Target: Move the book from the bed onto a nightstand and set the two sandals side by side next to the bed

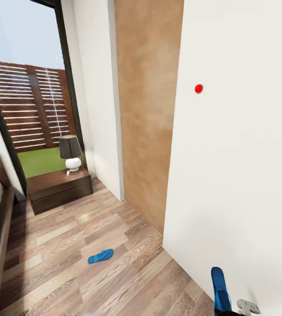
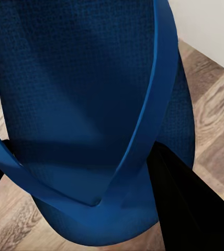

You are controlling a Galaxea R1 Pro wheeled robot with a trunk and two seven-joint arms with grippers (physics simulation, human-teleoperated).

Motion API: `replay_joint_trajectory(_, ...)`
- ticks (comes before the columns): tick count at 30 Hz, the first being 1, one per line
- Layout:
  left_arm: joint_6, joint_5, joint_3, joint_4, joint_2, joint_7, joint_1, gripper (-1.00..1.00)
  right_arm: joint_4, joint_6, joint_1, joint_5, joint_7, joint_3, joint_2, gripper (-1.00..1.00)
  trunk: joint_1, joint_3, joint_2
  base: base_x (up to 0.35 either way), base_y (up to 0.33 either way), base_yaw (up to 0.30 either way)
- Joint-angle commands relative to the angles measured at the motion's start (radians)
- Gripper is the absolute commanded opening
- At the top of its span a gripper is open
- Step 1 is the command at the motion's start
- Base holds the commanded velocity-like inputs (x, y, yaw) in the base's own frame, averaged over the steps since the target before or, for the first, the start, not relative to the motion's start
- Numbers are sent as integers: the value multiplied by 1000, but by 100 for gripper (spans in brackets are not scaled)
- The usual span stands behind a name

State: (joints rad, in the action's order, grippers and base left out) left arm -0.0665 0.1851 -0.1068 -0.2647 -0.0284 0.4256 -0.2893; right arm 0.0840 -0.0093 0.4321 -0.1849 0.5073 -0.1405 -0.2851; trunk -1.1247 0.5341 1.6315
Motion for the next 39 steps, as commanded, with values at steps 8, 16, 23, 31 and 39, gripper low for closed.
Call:
replay_joint_trajectory(8, -4, 10, -8, 1, -1, 1, -1, 100, -1, 0, 1, -2, 5, -7, 0, -100, 0, 1, 1, 164, 0, 80)
replay_joint_trajectory(16, -4, 10, -9, 1, -1, 1, -1, 100, -1, 0, 1, -2, 5, -7, 0, -100, 0, 1, 1, 316, 0, 2)
replay_joint_trajectory(23, -4, 10, -9, 1, -1, 1, -1, 100, -1, 0, 1, -2, 5, -7, 0, -100, 0, 1, 1, 321, 0, 81)
replay_joint_trajectory(31, -4, 10, -8, 1, -1, 1, -1, 100, -1, 0, 1, -2, 4, -7, 0, -100, 0, 1, 1, 136, 0, 250)
replay_joint_trajectory(39, -4, 10, -8, 1, -1, 1, -1, 100, -1, 0, 1, -2, 5, -7, 0, -100, 0, 1, 1, 7, 0, 269)
